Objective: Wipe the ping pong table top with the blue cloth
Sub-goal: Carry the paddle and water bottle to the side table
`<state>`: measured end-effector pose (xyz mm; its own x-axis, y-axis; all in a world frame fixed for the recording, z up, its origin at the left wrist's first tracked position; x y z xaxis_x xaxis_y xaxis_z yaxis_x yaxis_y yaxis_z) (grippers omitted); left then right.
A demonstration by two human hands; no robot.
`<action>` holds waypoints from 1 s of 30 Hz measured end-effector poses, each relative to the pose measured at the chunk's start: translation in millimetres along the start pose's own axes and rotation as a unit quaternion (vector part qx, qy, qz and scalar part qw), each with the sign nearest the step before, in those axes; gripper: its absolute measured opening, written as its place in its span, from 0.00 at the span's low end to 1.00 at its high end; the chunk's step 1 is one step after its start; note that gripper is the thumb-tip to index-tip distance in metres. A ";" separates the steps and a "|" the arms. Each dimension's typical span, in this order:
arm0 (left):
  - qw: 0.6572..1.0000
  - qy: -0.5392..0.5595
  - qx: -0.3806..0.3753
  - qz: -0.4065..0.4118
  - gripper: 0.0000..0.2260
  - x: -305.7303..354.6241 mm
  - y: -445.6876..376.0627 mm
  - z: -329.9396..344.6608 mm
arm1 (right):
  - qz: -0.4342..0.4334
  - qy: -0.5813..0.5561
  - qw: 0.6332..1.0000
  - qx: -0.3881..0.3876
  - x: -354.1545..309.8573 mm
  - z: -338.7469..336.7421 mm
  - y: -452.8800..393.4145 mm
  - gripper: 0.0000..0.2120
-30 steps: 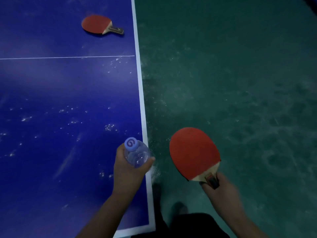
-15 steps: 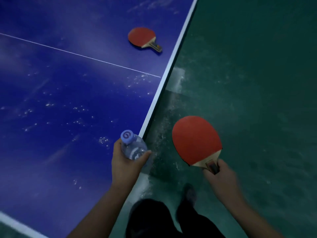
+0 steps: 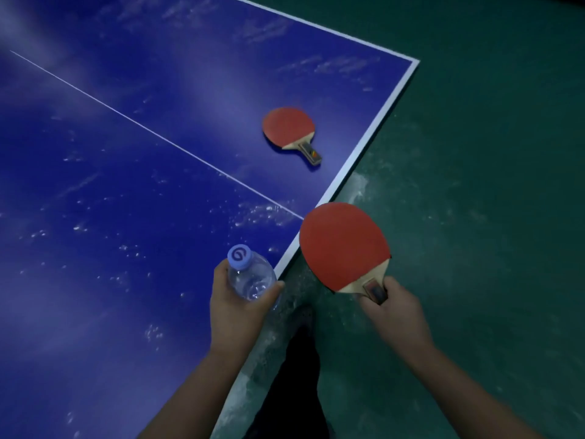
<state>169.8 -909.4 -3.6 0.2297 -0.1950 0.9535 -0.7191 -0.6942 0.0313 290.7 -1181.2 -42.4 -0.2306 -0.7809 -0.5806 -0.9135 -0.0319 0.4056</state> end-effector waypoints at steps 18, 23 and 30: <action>0.994 0.012 0.086 -0.068 0.30 2.9 -170.0 81.6 | -0.135 0.065 0.985 -0.090 -217.8 62.5 -292.3 0.16; 0.992 0.015 0.102 -0.073 0.31 -3.8 -190.0 77.3 | -0.122 0.077 0.985 -0.092 -241.1 81.6 -323.6 0.19; 0.992 0.012 0.091 -0.087 0.31 -15.7 -216.9 74.9 | -0.082 0.075 0.990 -0.087 -250.1 91.2 -340.1 0.22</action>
<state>371.3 -807.7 -47.8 0.3219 -0.0465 0.9456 -0.5388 -0.8303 0.1426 628.5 -918.1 -99.5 -0.0199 -0.8395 -0.5430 -0.8598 -0.2627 0.4378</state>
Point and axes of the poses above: each hand's wrist, its own y-axis away from the middle knuckle, its own z-axis out of the palm, x = y × z, the point moved 6 cm from there along -y, towards the middle knuckle, and after that the axes turned 4 degrees about z, right-handed, at the moved point
